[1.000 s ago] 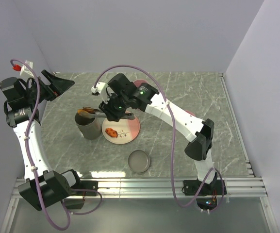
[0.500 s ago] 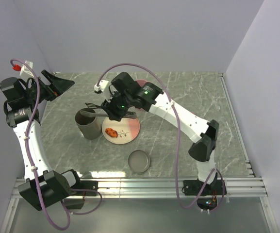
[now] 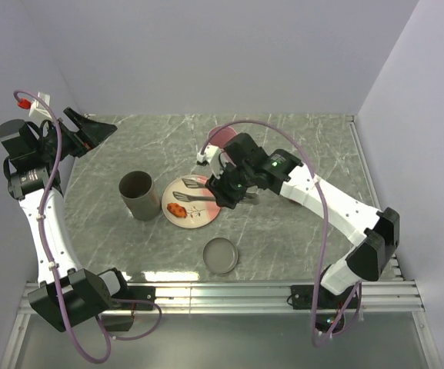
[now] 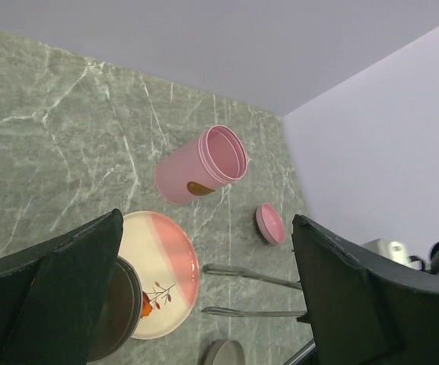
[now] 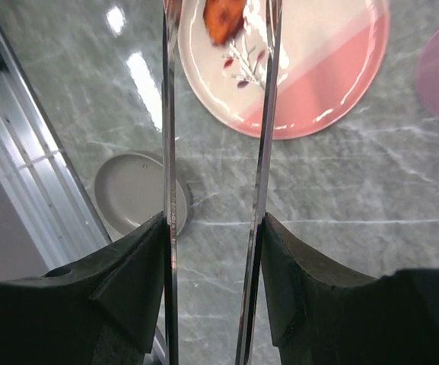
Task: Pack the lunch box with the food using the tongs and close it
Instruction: Place the fake food in the packing box, then pick up the fake food from the plate.
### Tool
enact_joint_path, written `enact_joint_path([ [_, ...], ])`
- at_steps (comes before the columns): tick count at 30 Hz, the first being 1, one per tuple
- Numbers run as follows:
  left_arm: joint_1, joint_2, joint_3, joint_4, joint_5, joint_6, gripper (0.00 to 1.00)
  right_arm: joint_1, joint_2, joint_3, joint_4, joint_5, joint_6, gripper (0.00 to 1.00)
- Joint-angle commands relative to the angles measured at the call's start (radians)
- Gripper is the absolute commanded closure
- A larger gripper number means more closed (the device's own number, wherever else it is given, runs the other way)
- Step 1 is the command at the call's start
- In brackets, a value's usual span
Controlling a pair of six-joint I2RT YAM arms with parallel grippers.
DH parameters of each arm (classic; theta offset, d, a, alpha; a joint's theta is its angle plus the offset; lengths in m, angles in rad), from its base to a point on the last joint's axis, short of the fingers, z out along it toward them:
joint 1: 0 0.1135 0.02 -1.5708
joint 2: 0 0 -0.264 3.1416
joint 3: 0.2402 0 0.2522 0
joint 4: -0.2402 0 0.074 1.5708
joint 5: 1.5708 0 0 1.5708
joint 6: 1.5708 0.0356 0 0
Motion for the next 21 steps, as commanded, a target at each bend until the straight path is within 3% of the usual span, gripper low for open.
enact_joint_path([
  [1, 0.004, -0.005, 0.029, 0.023, 0.003, -0.003, 0.01, 0.011, -0.004, -0.076, 0.098, 0.032, 0.007, 0.44],
  [10, 0.004, -0.004, 0.038, -0.006, -0.005, 0.017, 0.01, 0.040, 0.057, -0.164, 0.190, 0.118, 0.061, 0.43],
  [21, 0.004, -0.007, 0.020, -0.009, -0.001, 0.023, 0.01, 0.075, 0.137, -0.132, 0.201, 0.109, 0.074, 0.41],
])
